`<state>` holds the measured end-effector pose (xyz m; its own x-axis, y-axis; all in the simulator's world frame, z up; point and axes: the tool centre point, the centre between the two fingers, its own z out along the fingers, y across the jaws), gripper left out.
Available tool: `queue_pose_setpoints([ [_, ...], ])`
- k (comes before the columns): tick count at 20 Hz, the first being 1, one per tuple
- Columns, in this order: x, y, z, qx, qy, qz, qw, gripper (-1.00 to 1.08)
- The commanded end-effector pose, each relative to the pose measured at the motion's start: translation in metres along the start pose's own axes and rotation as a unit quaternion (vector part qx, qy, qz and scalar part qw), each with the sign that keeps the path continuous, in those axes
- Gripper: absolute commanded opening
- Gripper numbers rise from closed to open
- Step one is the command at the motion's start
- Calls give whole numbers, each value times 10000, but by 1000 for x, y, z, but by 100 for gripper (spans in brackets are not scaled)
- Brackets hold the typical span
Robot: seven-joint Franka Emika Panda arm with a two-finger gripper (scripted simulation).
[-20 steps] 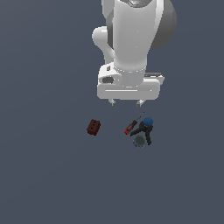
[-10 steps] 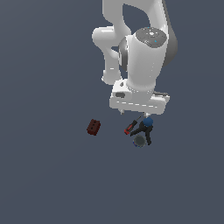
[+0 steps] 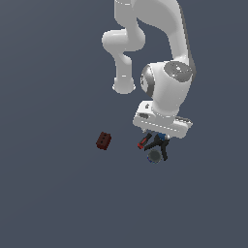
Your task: Pick up a designated object from a clutter of objects.
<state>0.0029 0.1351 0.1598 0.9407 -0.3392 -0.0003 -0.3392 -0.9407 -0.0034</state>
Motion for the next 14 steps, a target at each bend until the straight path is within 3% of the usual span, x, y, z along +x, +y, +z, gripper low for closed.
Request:
queue_pose_setpoints([
  [1,-8,-9,17,-9,6,191,9998,100],
  [14,-47,-37,80,-19,6,888,9960,100],
])
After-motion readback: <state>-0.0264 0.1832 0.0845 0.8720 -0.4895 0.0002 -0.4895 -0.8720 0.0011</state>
